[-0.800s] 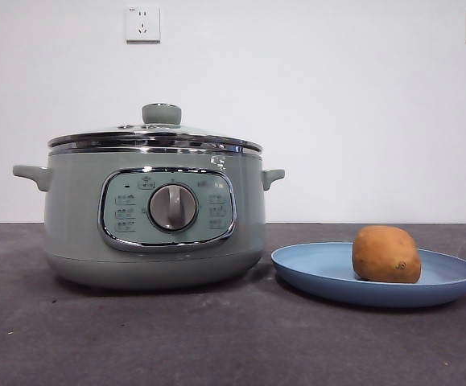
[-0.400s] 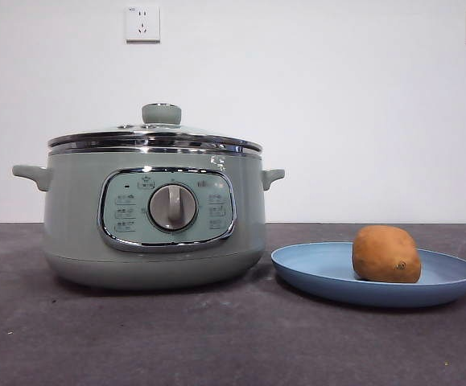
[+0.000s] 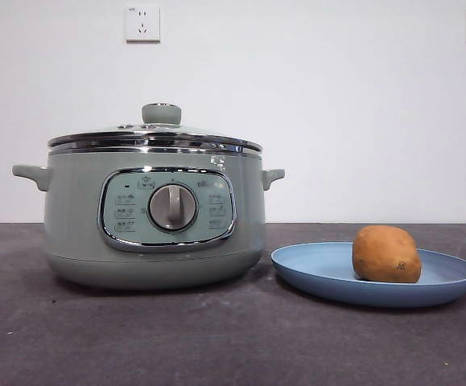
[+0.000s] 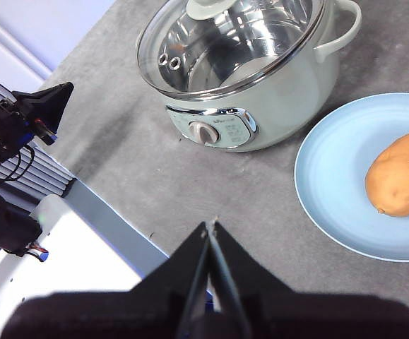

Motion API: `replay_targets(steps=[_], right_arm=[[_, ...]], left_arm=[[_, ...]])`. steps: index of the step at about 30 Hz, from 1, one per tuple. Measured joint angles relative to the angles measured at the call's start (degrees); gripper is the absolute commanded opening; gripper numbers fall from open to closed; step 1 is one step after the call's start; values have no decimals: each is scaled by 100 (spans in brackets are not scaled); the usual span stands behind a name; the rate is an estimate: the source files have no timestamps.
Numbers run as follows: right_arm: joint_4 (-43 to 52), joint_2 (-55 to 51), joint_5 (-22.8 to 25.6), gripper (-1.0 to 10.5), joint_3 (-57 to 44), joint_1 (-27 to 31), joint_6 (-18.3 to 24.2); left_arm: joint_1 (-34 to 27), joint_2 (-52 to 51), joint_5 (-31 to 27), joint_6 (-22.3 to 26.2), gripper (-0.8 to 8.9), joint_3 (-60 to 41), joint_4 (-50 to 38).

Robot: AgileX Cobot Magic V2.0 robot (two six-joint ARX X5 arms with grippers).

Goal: Take the potato out from the steamer,put the potato on the plate,close the lid

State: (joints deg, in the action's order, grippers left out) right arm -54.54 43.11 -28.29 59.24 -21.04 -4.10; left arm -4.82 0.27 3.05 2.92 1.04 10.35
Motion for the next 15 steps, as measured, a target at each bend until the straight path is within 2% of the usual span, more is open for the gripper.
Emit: replay_targets(steps=[3,6,11,13,15], right_arm=[[-4,-72,55,1,0,83,48],[98,-396,367,1,0,402,278],[1075,-1274,448,1,-317,1139,566],[1506,-1639,470,1,-688,1419,632],[1998,-1991,691,1,-1191,1639,654]], left_arm=[[0,-2,0,0,-4,0,0],[0,0,-2,0,-4,0,0],[0,0,0,0,-4,0,0],[0,0,0,0,-4,0,0],[0,0,0,0,-4,0,0]])
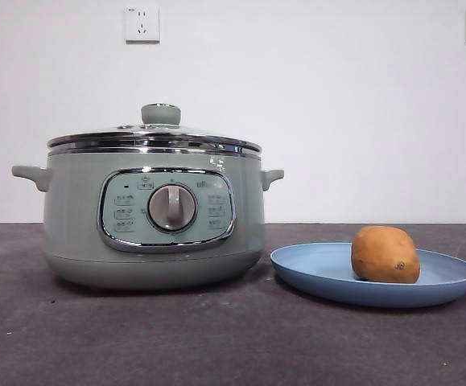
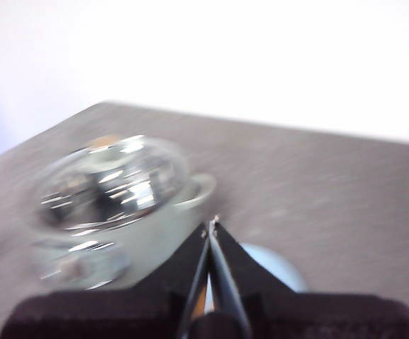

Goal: Take the potato out from the steamer,put the potato on the plate,close the lid

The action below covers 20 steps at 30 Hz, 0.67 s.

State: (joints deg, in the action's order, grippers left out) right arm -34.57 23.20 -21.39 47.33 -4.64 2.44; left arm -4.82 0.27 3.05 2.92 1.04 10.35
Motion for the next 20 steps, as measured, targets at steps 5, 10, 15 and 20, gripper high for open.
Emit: replay_targets(steps=[5,10,15,20], right_arm=[[1534,-960,221,1,-1633,369,-87],[2446,-1709,643,1,-3077,424,-271],[2702,-2162,901,1,-3910,426,-461],[2824,-2295,1115,1,-4409,426,-599]], left_arm=[[0,0,0,0,-4,0,0],[0,0,0,0,-4,0,0],[0,0,0,0,-4,0,0],[0,0,0,0,-4,0,0]])
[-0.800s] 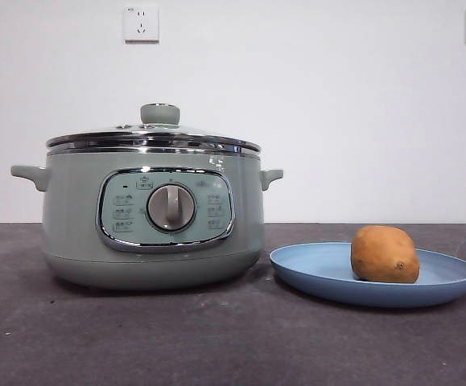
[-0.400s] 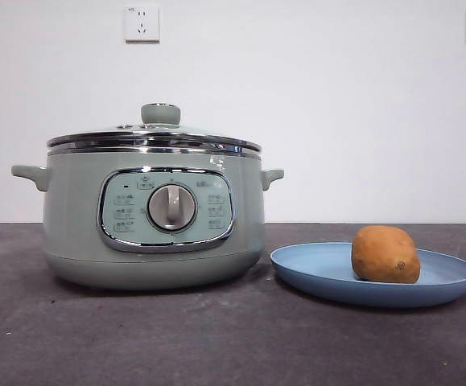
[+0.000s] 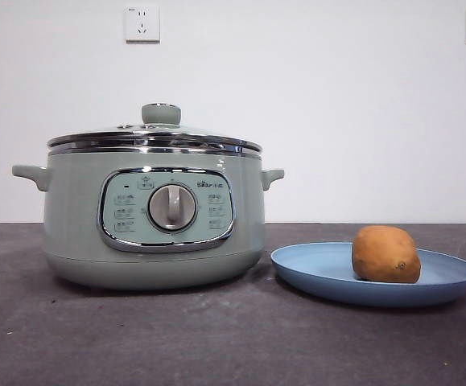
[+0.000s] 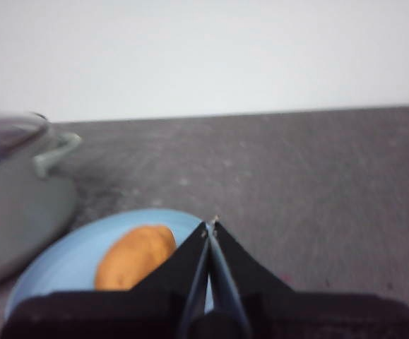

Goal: Take the potato out from the steamer,put the potato on the plate,close the lid

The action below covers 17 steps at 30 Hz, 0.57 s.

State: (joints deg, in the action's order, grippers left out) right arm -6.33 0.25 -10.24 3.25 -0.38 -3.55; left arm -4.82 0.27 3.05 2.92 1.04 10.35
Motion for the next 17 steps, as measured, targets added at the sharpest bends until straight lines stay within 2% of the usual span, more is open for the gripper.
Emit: replay_targets(steps=[17], right_arm=[[-297,-2,146,1,-223,-2,-291]], left_arm=[[0,0,0,0,-4,0,0]])
